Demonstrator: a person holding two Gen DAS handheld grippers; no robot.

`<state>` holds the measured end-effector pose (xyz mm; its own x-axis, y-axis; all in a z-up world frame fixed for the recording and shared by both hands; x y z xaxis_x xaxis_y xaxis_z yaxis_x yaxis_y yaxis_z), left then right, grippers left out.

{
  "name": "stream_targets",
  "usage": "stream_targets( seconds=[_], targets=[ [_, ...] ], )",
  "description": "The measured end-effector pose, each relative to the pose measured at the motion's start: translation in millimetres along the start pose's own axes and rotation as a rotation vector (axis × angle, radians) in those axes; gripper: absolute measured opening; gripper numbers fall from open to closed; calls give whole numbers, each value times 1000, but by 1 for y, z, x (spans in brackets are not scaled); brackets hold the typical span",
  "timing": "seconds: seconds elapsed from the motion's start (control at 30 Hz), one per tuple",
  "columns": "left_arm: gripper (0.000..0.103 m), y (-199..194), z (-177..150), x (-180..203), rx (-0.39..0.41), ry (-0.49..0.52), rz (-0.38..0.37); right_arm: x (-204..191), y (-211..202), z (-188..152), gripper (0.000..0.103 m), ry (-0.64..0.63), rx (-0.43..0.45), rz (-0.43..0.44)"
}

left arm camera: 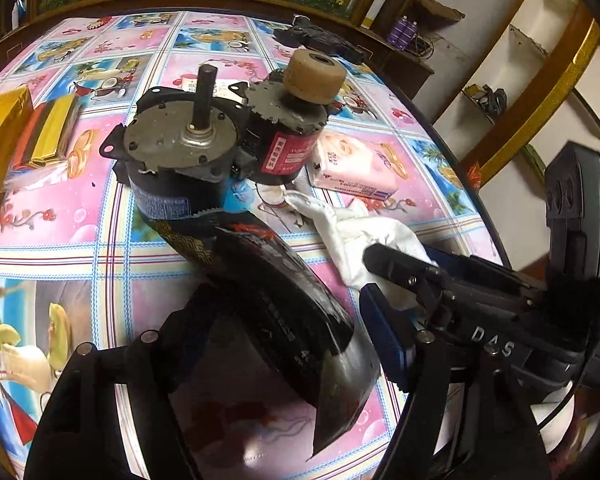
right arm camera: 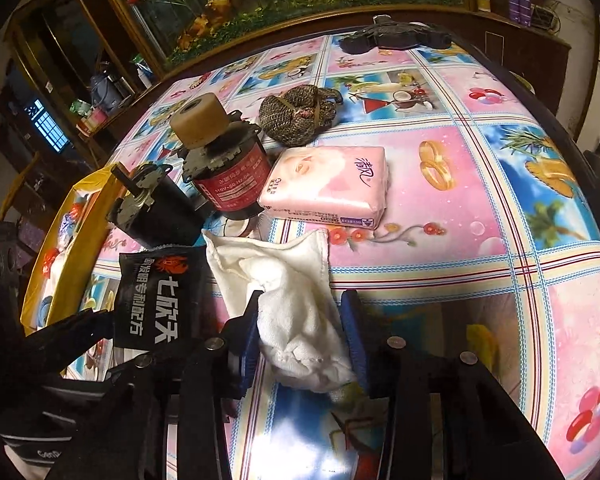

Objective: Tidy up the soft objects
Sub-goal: 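Grasp the black snack bag with the left tool while the right tool grasps the white cloth, then carry the snack bag and white cloth into the tray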

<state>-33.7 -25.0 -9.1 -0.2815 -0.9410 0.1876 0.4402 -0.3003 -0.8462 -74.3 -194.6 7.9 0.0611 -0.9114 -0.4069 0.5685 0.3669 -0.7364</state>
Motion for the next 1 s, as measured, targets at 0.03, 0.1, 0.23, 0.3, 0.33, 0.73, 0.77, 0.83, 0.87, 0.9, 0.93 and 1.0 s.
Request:
stream_targets(
  seconds=[0.03,0.1,0.23,0.3,0.33,0.73,0.77,0.83,0.87,0.9,0.93,1.0],
  targets=[
    [66,0,1,-3,2,1,-6,-1,0,0,38,-13,0,-10],
    [42,0,-1,-7,-10,1,-38,-6,1,-2,34,-36,2,-25],
    [32,-13,-9,-11,-2,9,-60,-13,-2,-6,24,-54,5,-13],
    [31,-24,-14,-15,4,-10,-91,-17,-8,-5,23,-63,18,-4],
    [31,-29,-17,-18,7,-21,-105,-20,-12,-5,23,-71,23,-3],
    [31,-108,-36,-119,158,-254,-113,-91,-34,-4,24,-181,32,82],
    [31,-112,-39,-132,169,-275,-94,-97,-32,-5,24,-192,28,88],
    [31,-118,-43,-156,186,-319,-58,-114,-26,-6,24,-218,13,104],
    [31,-120,-45,-168,190,-345,-43,-121,-23,-6,24,-228,6,110],
    [31,-121,-46,-181,190,-370,-34,-128,-20,-6,24,-237,-2,116],
    [31,-121,-48,-191,189,-389,-29,-138,-14,-6,24,-247,-13,128],
    [31,-123,-50,-211,193,-421,-13,-154,-6,-5,24,-263,-34,148]
  ],
)
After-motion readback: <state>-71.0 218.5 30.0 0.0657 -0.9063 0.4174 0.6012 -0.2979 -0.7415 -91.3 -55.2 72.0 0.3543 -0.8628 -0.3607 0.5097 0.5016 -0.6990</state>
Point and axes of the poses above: each gripper's, at about its wrist camera, not at the fingertips, and y roughly the way its jaws point, x to its right, z to its top, the point moved 4 cm from there along y, roughly the way its jaws point, and after that the axes turned 11 degrees about z, right-handed, at the moved point
